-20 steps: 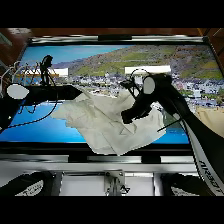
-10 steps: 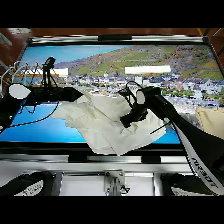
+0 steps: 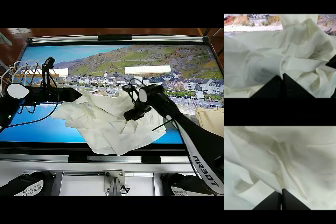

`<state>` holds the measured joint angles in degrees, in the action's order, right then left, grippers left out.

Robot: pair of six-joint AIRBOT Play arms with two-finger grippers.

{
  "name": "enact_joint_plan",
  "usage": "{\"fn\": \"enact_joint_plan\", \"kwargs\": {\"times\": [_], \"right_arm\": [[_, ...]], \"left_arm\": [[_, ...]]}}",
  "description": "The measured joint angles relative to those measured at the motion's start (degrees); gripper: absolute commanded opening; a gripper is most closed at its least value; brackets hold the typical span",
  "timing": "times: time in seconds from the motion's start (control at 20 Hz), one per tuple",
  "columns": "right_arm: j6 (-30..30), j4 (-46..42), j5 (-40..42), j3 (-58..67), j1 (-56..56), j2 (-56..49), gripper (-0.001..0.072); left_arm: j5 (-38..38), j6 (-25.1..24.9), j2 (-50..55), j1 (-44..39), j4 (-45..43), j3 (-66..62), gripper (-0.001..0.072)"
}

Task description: Fold the shirts.

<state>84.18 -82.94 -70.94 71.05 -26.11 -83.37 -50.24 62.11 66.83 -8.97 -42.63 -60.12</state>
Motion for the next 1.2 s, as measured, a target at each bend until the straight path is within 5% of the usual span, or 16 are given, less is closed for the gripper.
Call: {"fn": "enact_joint_plan", "kwargs": {"times": [0.55, 0.95, 1.1, 1.2], "right_arm": [[-16.0, 45.9, -7.1, 2.0, 15.2, 6.3, 0.0073], [-17.1, 58.6, -6.0, 3.0, 19.3, 6.5, 0.0074], [-16.9, 59.4, -6.7, 5.0, 19.5, 6.5, 0.0073], [-16.7, 59.4, -7.4, 6.5, 19.5, 6.5, 0.0074]], "left_arm": [[-13.1, -10.6, -0.7, 2.6, -1.1, -0.1, 0.0050], [-9.8, -12.2, -1.0, 7.5, -1.2, -0.1, 0.0091], [-6.6, -12.3, -1.0, 7.8, -1.1, -0.1, 0.0405], [-5.9, -12.2, -1.0, 8.7, -1.4, -0.1, 0.0477]]}}
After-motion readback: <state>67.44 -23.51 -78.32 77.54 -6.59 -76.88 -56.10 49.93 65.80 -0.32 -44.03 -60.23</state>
